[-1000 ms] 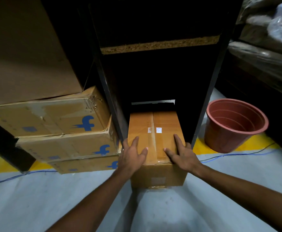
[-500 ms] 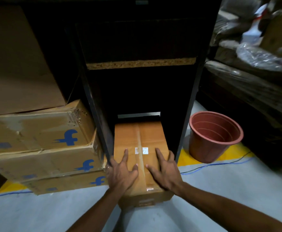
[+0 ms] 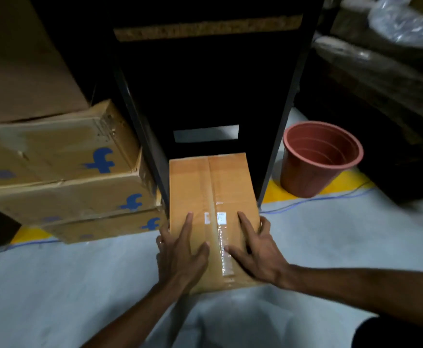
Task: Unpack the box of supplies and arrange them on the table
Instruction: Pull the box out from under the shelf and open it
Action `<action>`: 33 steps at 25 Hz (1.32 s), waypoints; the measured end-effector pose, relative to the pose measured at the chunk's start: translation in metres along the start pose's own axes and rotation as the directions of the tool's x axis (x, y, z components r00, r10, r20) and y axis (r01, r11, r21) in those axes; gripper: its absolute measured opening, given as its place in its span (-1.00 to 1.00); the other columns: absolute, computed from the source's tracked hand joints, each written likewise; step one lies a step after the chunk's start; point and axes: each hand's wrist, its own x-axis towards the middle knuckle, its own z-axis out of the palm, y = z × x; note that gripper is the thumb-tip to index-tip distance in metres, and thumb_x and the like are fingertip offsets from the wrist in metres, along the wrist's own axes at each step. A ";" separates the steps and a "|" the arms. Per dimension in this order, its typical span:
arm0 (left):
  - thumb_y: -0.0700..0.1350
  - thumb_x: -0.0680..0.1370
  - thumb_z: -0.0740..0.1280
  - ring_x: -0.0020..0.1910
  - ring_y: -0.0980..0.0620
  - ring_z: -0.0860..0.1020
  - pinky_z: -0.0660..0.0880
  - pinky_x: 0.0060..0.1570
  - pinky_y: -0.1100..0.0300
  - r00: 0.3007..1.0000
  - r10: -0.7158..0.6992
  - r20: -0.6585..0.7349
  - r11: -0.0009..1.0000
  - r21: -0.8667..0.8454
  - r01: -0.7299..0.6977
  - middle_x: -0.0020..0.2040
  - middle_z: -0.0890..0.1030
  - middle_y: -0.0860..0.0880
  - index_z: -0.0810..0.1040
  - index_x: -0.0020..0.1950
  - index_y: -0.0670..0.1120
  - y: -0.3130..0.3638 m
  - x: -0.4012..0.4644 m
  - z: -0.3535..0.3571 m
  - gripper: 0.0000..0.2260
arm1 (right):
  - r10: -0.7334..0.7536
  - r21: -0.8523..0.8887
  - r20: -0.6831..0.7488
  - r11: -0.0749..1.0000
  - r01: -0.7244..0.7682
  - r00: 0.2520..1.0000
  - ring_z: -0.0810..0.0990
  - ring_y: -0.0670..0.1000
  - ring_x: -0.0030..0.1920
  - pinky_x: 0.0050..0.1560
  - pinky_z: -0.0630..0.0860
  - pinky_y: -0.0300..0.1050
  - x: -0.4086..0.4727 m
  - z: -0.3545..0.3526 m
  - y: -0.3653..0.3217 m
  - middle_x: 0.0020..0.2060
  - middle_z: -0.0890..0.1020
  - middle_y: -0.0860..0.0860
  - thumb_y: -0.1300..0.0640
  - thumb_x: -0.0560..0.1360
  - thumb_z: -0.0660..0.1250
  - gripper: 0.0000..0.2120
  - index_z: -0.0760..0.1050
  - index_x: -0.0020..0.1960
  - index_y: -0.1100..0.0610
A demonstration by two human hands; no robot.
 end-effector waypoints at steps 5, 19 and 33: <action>0.34 0.47 0.22 0.39 -0.22 0.23 0.38 0.27 -0.19 1.000 0.016 0.008 0.999 0.030 -0.016 0.48 0.06 -0.10 -0.18 0.49 0.39 0.004 0.014 -0.001 -0.27 | 0.091 -0.058 0.042 0.994 -0.089 0.995 0.18 0.36 0.46 0.45 0.30 0.17 0.009 -0.005 -0.019 0.53 -0.21 0.18 -0.39 0.50 0.21 -0.10 -0.33 0.56 -0.23; 0.52 0.42 0.13 0.36 -0.26 0.34 0.49 0.12 -0.20 0.994 0.036 -0.104 0.988 0.153 -0.020 0.49 0.13 -0.20 -0.13 0.55 0.33 0.014 0.016 0.008 -0.20 | 0.114 -0.023 -0.150 0.993 -0.119 0.982 0.23 0.32 0.46 0.28 0.46 0.23 0.025 0.002 -0.026 0.57 -0.09 0.17 -0.46 0.47 0.15 -0.14 -0.18 0.59 -0.19; 0.56 0.30 0.21 0.23 -0.21 0.38 0.48 -0.01 0.00 0.999 -0.044 -0.025 0.991 0.124 0.047 0.39 0.20 -0.14 -0.09 0.54 0.35 0.001 -0.049 0.005 -0.11 | 0.196 -0.066 -0.169 0.976 -0.209 0.966 0.30 0.31 0.40 0.31 0.42 0.20 -0.037 0.022 -0.028 0.53 0.05 0.16 -0.40 0.50 0.17 -0.18 -0.13 0.60 -0.16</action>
